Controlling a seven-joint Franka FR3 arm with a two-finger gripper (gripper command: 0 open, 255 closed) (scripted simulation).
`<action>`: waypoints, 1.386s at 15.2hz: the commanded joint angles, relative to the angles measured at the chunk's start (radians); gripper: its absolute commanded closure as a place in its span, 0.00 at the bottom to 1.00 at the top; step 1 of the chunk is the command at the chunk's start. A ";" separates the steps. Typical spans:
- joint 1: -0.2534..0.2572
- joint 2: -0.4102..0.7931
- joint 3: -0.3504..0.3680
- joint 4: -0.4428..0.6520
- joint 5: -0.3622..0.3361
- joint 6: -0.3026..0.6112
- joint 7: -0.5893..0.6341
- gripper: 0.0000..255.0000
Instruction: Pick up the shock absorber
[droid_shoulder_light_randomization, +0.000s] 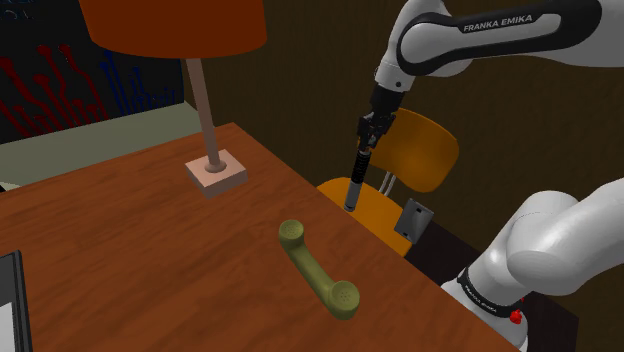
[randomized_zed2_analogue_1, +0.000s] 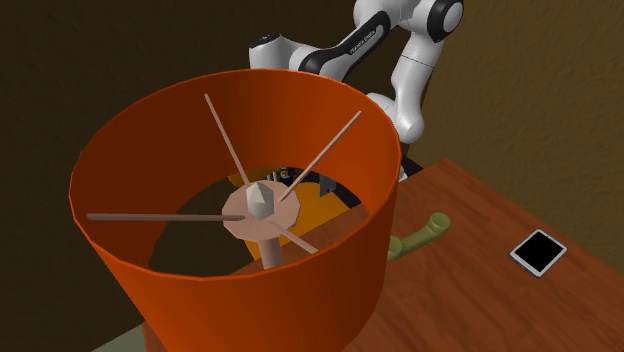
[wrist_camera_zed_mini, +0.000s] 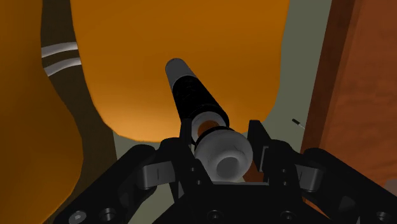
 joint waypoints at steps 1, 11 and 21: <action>0.000 0.001 0.000 0.000 0.000 0.000 0.000 1.00; -0.001 -0.015 0.001 0.080 -0.006 -0.095 0.016 1.00; 0.000 -0.019 0.002 0.186 -0.010 -0.203 0.034 1.00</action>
